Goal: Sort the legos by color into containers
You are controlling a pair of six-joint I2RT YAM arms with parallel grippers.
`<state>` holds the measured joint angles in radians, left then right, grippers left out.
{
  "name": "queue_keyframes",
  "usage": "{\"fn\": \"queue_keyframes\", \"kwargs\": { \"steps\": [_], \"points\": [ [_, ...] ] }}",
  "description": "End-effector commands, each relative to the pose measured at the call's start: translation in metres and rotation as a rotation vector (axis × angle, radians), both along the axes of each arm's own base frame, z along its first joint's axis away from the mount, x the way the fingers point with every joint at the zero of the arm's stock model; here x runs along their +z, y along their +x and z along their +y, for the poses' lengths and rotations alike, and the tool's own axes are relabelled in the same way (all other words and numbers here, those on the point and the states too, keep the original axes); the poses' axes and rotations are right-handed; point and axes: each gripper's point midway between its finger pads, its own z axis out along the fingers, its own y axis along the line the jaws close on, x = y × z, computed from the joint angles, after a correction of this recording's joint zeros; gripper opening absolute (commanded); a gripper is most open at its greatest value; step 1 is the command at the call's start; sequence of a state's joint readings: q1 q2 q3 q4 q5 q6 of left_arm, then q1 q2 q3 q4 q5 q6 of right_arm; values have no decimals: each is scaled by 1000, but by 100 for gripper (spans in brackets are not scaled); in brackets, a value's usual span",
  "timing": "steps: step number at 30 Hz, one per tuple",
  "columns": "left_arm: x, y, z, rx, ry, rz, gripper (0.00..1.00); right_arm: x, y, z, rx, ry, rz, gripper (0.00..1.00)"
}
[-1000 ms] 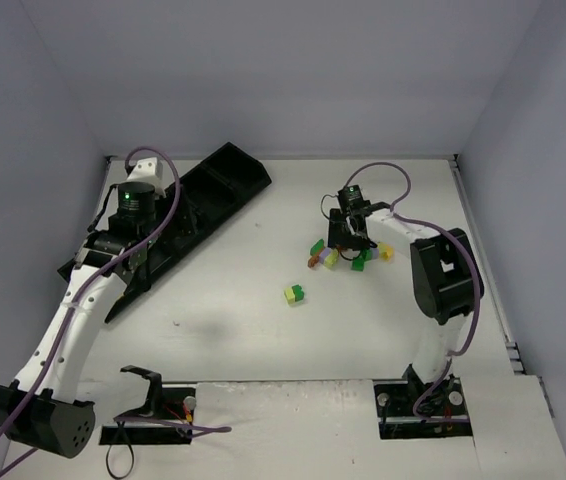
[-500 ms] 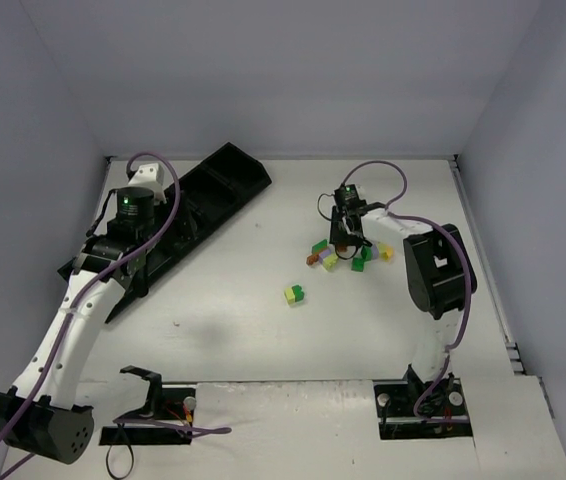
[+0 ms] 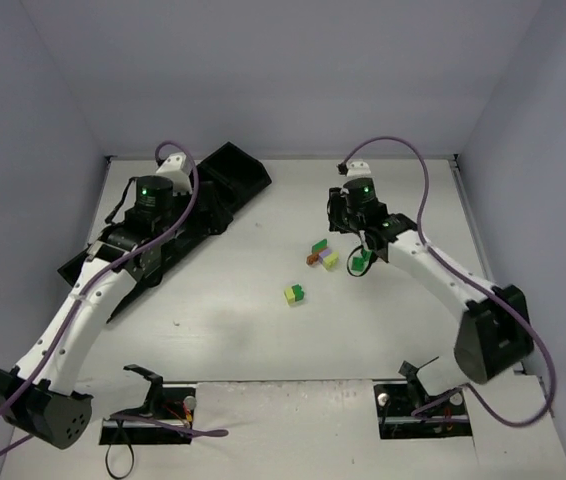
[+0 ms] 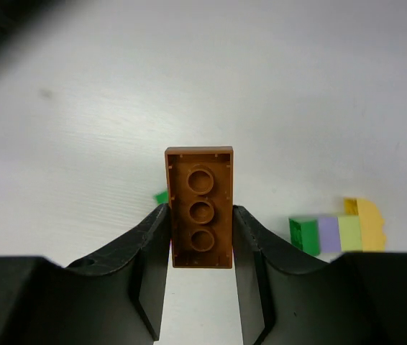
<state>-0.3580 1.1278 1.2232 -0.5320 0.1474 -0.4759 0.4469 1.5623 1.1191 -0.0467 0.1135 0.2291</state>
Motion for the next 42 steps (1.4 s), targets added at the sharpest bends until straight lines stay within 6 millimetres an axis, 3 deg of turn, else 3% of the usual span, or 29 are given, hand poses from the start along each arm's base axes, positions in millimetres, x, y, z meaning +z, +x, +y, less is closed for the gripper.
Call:
{"fn": "queue_keyframes", "kwargs": {
  "steps": [1, 4, 6, 10, 13, 25, 33, 36, 42],
  "points": [
    [65, 7, -46, -113, -178, -141, 74, 84, -7, 31, 148, 78, -263, 0],
    [85, 3, -78, -206, -237, -168, 74, 117, -36, 54, 256, 131, -353, 0],
    [94, 3, -95, -254, -259, -182, 74, 124, -52, 70, 315, 149, -380, 0],
    [95, -6, -133, -356, -270, -171, 74, 147, -79, 89, 395, 206, -448, 0],
    [95, -8, -147, -385, -272, -173, 74, 156, -91, 97, 432, 221, -474, 0],
    [77, -9, -177, -453, -288, -98, 63, 179, -110, 102, 470, 264, -524, 1],
    [81, -19, -195, -538, -365, -86, 56, 184, -113, 102, 476, 278, -533, 1],
    [77, -21, -198, -555, -362, -78, 49, 184, -113, 102, 478, 280, -530, 1],
    [67, -23, -201, -567, -368, -50, 24, 185, -117, 107, 505, 298, -525, 2]
  ]
}}
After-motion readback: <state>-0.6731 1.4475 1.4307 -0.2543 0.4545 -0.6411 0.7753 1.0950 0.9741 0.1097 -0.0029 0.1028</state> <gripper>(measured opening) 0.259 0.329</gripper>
